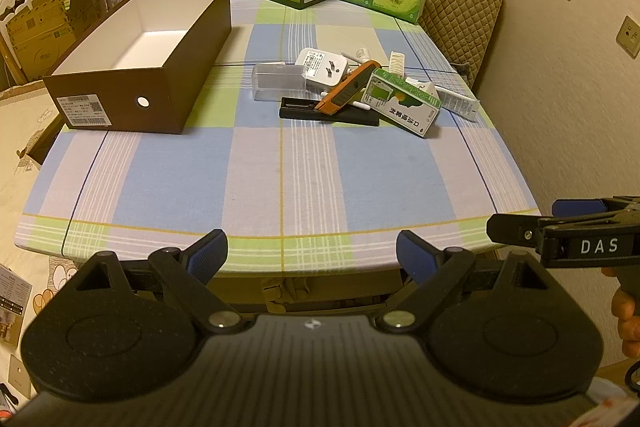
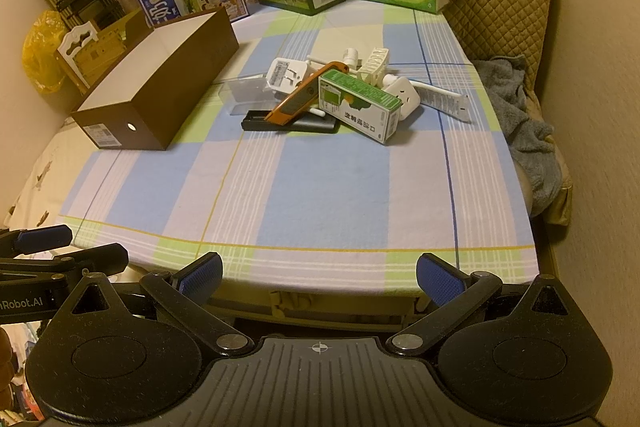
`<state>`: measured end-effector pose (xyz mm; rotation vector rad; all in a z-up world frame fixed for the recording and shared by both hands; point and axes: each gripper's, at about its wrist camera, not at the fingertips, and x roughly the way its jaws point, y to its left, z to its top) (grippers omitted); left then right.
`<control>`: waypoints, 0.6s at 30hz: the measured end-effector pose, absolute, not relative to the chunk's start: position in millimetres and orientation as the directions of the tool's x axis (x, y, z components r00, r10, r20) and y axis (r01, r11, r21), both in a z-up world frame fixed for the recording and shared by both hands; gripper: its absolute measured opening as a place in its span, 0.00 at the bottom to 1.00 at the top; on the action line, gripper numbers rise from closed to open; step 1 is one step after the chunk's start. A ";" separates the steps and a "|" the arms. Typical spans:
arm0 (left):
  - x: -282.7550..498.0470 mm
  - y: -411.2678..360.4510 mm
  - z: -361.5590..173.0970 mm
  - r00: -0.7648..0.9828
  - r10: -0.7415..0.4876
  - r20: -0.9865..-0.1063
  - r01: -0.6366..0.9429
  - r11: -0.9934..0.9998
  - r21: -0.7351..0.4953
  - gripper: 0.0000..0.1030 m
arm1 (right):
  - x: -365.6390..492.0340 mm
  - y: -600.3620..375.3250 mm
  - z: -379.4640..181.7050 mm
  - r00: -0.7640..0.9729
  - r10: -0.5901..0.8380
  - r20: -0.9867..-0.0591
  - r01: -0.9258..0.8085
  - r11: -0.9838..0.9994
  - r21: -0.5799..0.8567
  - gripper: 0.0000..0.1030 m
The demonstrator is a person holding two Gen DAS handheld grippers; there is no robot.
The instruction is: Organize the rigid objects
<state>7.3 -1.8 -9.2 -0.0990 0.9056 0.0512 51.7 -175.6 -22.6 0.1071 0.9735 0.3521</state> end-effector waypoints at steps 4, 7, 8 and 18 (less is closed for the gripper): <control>7.5 -1.9 -9.0 0.617 0.003 -0.787 -0.086 0.994 -0.064 0.87 | 51.9 -175.8 -22.6 0.511 0.340 -0.789 -0.245 0.938 0.246 0.98; 7.5 -1.8 -8.9 0.617 0.003 -0.787 -0.086 0.994 -0.064 0.87 | 51.4 -176.0 -22.2 0.511 0.340 -0.789 -0.244 0.938 0.246 0.98; 7.7 -1.9 -8.8 0.617 0.003 -0.787 -0.087 0.994 -0.064 0.87 | 52.1 -176.0 -22.6 0.511 0.340 -0.789 -0.245 0.938 0.246 0.98; 10.9 -8.5 -6.1 0.611 0.004 -0.792 -0.087 0.994 -0.062 0.87 | 55.4 -178.6 -22.9 0.509 0.345 -0.789 -0.246 0.936 0.251 0.98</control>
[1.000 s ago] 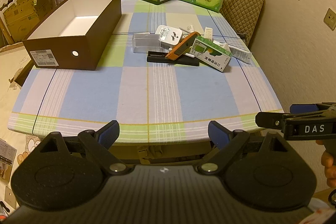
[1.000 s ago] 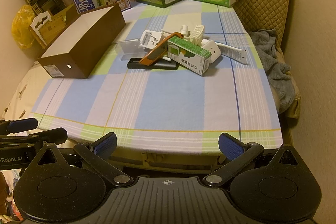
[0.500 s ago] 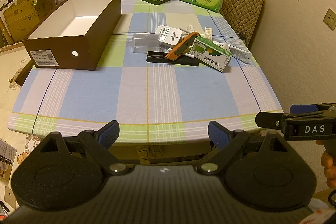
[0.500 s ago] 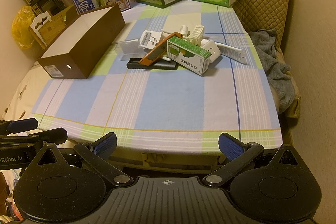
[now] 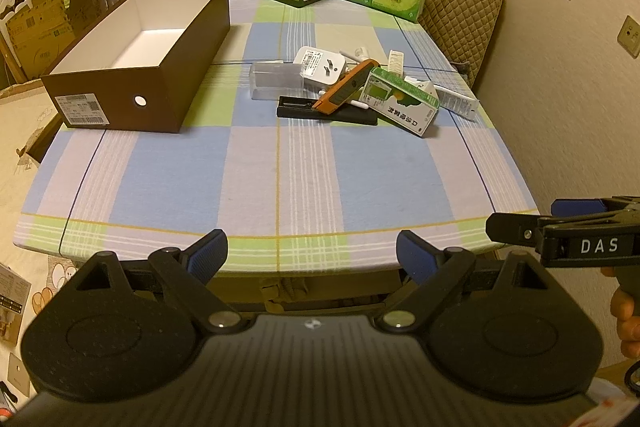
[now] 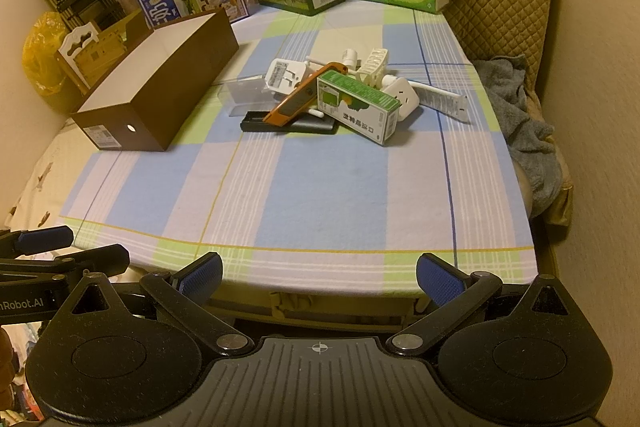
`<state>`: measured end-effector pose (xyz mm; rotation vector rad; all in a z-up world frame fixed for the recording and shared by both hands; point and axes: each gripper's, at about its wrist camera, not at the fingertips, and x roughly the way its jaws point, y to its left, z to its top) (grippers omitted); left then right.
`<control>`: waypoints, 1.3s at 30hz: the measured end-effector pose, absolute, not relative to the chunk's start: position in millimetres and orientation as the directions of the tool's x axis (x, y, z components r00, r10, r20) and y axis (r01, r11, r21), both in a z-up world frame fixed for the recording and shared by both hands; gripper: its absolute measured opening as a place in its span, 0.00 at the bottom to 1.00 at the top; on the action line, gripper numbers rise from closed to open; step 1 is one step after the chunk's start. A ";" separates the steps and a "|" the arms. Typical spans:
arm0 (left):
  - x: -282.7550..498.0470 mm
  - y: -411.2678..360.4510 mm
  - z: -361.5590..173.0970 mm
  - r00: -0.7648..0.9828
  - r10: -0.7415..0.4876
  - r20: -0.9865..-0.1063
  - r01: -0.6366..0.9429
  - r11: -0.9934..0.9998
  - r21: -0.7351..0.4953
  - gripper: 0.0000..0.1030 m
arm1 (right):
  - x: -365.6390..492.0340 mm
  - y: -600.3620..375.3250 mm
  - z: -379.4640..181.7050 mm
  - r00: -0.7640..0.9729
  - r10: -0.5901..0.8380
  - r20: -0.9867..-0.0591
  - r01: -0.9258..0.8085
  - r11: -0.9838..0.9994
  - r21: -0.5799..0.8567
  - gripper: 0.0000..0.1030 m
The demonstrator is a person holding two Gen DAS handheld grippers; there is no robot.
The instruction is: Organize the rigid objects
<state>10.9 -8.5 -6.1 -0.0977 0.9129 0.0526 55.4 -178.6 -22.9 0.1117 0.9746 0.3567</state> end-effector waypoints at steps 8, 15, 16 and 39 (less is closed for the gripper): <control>16.7 -13.4 -6.6 0.608 0.009 -0.794 -0.086 0.995 -0.055 0.87 | 60.6 -185.5 -21.0 0.503 0.362 -0.785 -0.249 0.930 0.269 0.98; 27.6 -15.3 -7.5 0.603 0.021 -0.797 -0.082 0.996 -0.036 0.87 | 63.8 -193.8 -25.9 0.494 0.388 -0.778 -0.255 0.920 0.297 0.98; 31.0 -15.3 -8.1 0.600 0.024 -0.799 -0.077 0.997 -0.028 0.87 | 64.7 -195.1 -26.5 0.494 0.393 -0.776 -0.255 0.918 0.302 0.98; 172.2 43.1 -39.2 0.556 -0.063 -0.829 0.057 0.998 -0.037 0.87 | 137.0 -202.1 -47.0 0.546 0.303 -0.781 0.052 0.918 0.393 0.91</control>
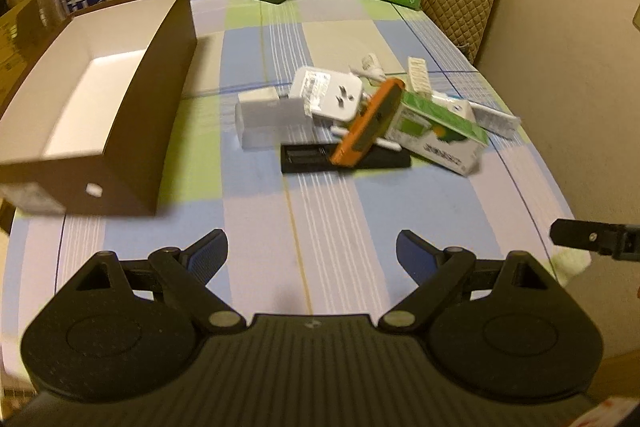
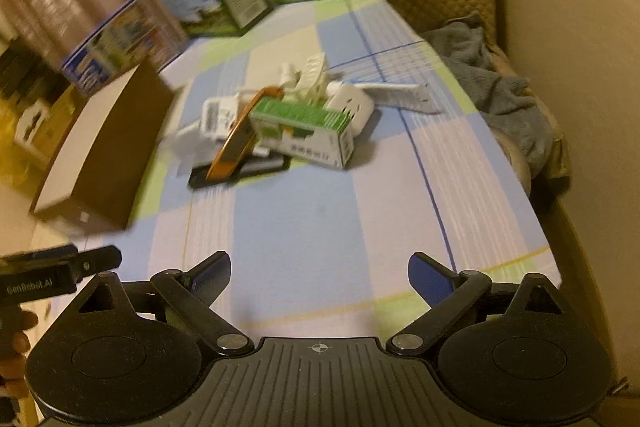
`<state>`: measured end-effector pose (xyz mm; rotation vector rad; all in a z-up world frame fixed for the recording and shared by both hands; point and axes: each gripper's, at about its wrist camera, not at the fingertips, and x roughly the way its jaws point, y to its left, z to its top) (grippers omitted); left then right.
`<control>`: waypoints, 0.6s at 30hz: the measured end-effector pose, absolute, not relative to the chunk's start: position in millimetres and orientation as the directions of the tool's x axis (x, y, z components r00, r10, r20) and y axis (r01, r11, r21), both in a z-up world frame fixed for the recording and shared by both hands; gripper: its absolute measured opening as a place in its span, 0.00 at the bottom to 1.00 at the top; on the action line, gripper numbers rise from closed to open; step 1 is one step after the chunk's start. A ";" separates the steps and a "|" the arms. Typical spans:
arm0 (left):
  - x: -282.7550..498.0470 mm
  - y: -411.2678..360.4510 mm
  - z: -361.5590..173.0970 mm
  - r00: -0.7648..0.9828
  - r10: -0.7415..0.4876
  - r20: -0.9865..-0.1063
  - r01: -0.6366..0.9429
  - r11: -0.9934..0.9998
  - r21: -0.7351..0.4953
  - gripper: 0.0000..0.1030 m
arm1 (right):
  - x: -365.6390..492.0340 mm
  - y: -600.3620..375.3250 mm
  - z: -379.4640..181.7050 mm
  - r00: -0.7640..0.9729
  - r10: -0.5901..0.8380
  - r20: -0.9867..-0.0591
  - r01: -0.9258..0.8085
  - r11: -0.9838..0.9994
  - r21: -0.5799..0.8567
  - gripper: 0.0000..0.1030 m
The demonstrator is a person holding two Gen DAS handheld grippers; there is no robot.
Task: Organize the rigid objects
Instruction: 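Reach the left tool to the clear plastic case and grasp it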
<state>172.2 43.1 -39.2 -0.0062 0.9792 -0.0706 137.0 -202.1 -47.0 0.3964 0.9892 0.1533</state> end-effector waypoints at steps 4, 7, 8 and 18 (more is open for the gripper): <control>210.5 56.7 -45.2 0.545 -0.078 -0.835 0.090 0.995 -0.035 0.87 | 159.7 -199.9 -50.6 0.570 0.264 -0.778 0.140 0.902 0.408 0.91; 232.5 65.2 -49.7 0.535 -0.096 -0.839 0.117 0.992 -0.039 0.87 | 174.0 -196.6 -52.7 0.581 0.236 -0.779 0.191 0.891 0.412 0.91; 239.8 67.6 -52.1 0.531 -0.103 -0.841 0.126 0.991 -0.041 0.87 | 177.7 -195.4 -53.1 0.584 0.228 -0.779 0.202 0.889 0.412 0.91; 289.7 84.7 -83.1 0.465 -0.159 -0.871 0.152 0.983 -0.098 0.87 | 200.9 -180.0 -69.1 0.552 0.148 -0.821 0.315 0.874 0.370 0.91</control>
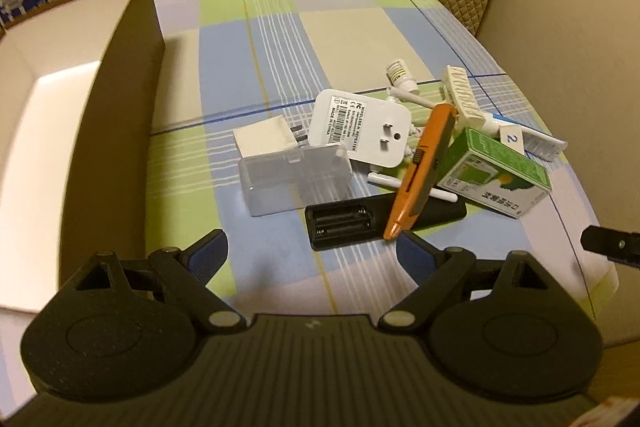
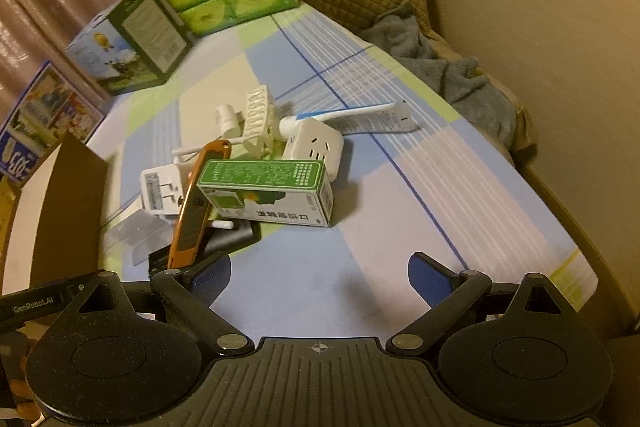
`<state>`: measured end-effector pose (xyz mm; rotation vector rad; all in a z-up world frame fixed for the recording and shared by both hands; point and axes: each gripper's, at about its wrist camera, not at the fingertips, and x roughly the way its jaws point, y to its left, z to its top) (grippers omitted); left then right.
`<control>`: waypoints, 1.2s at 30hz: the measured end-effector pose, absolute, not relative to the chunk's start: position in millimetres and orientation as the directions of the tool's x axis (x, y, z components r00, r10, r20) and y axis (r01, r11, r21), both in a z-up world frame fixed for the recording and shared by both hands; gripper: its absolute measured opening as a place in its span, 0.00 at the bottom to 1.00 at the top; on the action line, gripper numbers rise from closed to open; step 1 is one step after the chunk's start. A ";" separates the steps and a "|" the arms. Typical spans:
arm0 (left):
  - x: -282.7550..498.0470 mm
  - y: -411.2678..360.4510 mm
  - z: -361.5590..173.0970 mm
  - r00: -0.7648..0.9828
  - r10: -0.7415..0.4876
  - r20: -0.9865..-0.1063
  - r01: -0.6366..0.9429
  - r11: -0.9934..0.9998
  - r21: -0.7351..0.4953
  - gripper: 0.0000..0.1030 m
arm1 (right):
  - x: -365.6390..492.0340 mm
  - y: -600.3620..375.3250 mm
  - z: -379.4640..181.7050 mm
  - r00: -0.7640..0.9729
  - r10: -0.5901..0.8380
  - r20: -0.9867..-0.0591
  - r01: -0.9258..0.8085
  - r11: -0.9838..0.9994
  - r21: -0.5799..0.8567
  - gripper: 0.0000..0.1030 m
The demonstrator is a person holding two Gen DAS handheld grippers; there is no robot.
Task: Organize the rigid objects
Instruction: 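Reach the left tool to the clear plastic case and grasp it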
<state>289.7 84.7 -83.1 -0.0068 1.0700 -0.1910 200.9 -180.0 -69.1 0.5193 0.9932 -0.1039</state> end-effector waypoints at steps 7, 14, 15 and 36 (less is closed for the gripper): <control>315.2 87.3 -98.7 0.440 -0.155 -0.884 0.117 0.986 -0.114 0.87 | 213.8 -183.2 -77.7 0.527 0.118 -0.841 0.361 0.865 0.347 0.91; 337.0 81.4 -114.0 0.426 -0.103 -0.899 0.034 0.995 -0.098 0.87 | 231.1 -199.9 -85.0 0.516 0.120 -0.848 0.359 0.868 0.342 0.91; 338.9 79.6 -115.9 0.425 -0.090 -0.901 0.026 0.996 -0.087 0.87 | 234.8 -203.0 -86.0 0.512 0.120 -0.850 0.360 0.869 0.340 0.91; 331.7 76.1 -108.0 0.513 0.057 -0.857 -0.067 0.997 0.026 0.80 | 269.8 -225.4 -88.3 0.541 0.221 -0.811 0.250 0.879 0.406 0.88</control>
